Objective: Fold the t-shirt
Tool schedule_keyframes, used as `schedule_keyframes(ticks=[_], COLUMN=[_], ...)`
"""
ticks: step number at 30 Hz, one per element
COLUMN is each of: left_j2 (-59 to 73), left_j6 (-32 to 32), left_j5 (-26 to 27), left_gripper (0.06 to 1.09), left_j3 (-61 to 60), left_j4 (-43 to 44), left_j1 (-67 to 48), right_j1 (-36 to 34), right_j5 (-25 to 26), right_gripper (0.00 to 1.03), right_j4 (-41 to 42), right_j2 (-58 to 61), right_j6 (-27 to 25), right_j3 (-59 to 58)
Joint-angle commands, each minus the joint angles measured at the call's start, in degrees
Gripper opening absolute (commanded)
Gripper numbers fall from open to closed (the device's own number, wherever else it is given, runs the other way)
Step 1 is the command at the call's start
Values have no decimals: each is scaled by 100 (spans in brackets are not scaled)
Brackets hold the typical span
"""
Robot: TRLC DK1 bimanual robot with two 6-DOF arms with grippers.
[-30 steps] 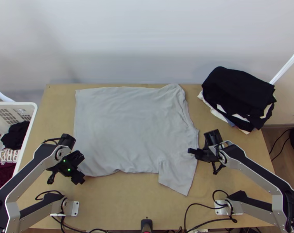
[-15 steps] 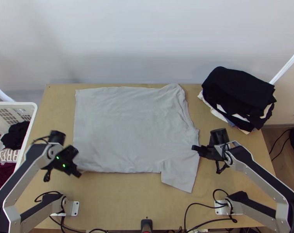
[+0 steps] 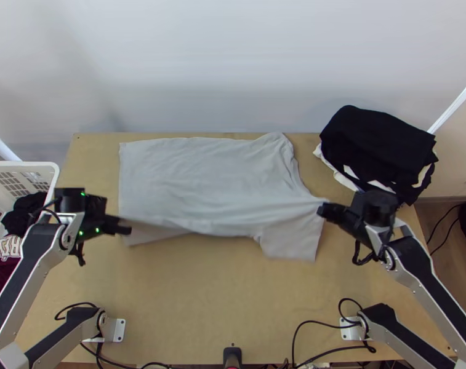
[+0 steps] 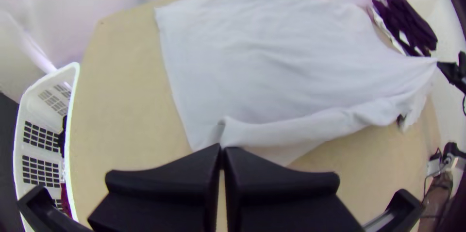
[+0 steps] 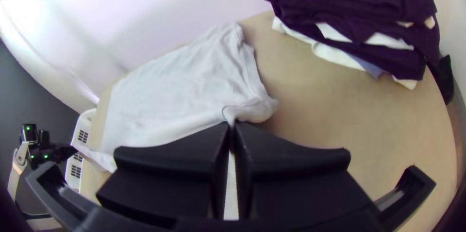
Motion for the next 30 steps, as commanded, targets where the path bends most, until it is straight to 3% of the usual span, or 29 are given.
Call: schedule_keyframes(ticks=[1,6,13,30], left_j2=[31,294,699,1982], left_j6=[-674,-972,-1069,-1623], left_j5=[-161,-267,-829,-1243], left_gripper=[10,10,10,10], left_j3=[534,1264,2547,6080], left_j4=[305,727,1096,1184], left_j1=[151,625,1003,968], right_j1=[-142,-370,-590,-695], right_j5=[116,125,125,239], right_gripper=[3,3,3,3], right_j4=[264,695,1002,1969], right_j2=[-41,223,961,3062], right_j6=[-436,-726,-910,-954], right_j3=[430,940,2109,6011])
